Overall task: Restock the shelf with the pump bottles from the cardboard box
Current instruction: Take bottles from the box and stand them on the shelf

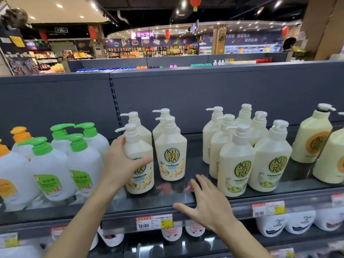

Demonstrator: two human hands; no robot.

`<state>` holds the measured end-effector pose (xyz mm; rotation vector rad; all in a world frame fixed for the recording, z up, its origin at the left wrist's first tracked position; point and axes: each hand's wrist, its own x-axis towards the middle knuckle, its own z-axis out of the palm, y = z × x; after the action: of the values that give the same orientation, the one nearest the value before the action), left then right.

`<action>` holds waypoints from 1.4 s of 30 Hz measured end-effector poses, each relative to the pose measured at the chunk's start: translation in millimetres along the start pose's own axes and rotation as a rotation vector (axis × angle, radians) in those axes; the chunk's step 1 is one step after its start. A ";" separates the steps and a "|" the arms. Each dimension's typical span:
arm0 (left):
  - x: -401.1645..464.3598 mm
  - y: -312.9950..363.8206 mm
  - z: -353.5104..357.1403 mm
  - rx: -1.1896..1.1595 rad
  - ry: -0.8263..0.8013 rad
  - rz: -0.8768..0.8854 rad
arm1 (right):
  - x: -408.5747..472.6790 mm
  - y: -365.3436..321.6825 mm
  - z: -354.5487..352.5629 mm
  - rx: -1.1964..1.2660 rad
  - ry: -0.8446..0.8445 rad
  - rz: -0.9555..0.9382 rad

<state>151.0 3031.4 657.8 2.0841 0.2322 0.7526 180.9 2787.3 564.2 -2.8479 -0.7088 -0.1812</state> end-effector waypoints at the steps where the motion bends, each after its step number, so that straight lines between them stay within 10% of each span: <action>1: 0.9 -2.4 1.6 0.020 0.002 0.023 | -0.2 0.3 0.6 -0.004 -0.001 0.000; 26: -12.7 -22.4 16.0 0.454 -0.002 0.103 | -5.6 -4.4 -5.4 -0.011 -0.040 0.006; 42: -212.1 -40.8 -76.5 0.789 -0.083 0.125 | -54.0 -91.7 -16.7 0.424 -0.095 -0.245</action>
<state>-59.1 3017.9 567.5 2.8905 0.4026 0.7102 88.8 2838.6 586.5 -2.3762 -0.9833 0.0640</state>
